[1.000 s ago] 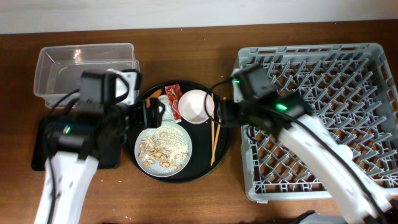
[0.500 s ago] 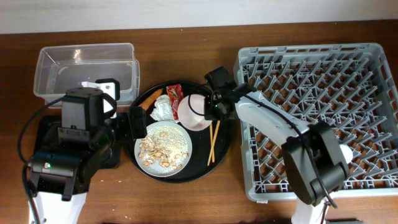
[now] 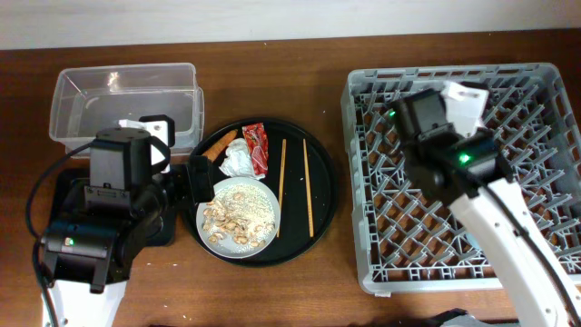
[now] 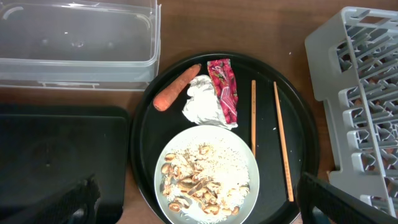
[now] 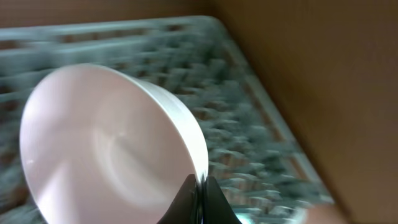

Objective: Sort waste into correct bins and load items into the dishwasher rack
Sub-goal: 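Reach the right gripper to the pink bowl and grasp it, then place the pink bowl into the dish rack with the right gripper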

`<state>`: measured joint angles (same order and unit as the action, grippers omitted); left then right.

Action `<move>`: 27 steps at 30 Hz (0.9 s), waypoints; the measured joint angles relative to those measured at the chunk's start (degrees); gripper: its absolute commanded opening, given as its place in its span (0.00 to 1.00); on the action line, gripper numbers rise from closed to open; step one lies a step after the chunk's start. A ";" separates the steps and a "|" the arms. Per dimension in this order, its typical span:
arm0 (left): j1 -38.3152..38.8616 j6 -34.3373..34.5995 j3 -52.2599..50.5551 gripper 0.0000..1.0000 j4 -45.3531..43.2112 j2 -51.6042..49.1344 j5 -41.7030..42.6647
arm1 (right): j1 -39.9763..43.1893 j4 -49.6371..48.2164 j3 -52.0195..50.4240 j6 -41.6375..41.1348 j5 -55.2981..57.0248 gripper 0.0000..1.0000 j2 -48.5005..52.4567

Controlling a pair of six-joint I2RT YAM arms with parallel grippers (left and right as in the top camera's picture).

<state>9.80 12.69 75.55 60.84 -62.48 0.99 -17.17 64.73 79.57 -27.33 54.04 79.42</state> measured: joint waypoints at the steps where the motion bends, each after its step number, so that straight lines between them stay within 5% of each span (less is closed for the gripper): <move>1: 0.00 0.02 0.00 0.99 0.02 0.00 0.00 | 2.97 -0.15 0.00 0.13 1.95 0.04 1.68; 5: 0.00 0.02 0.00 0.99 0.02 0.00 0.00 | 9.70 -2.34 0.00 0.35 5.66 0.04 9.75; 11: 0.00 0.02 0.00 0.99 0.02 0.00 0.00 | 7.63 -3.78 -0.02 0.37 10.73 0.04 21.44; 19: 0.00 0.02 0.00 0.99 0.02 0.00 0.00 | 0.61 -4.11 0.00 0.39 13.53 0.06 25.24; 21: 0.00 0.02 0.00 0.99 0.00 0.00 0.00 | -1.64 -3.04 -0.02 0.48 13.40 0.65 25.55; 22: 0.00 0.02 0.00 0.99 0.04 0.00 0.00 | -2.40 -1.90 0.00 0.35 13.42 0.75 25.64; 27: 0.00 0.02 0.00 0.99 0.02 0.00 0.00 | -8.55 4.74 1.95 0.52 7.54 0.76 25.22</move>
<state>9.80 12.71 75.55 60.86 -62.48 0.99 -25.71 69.47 81.52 -26.81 61.58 104.64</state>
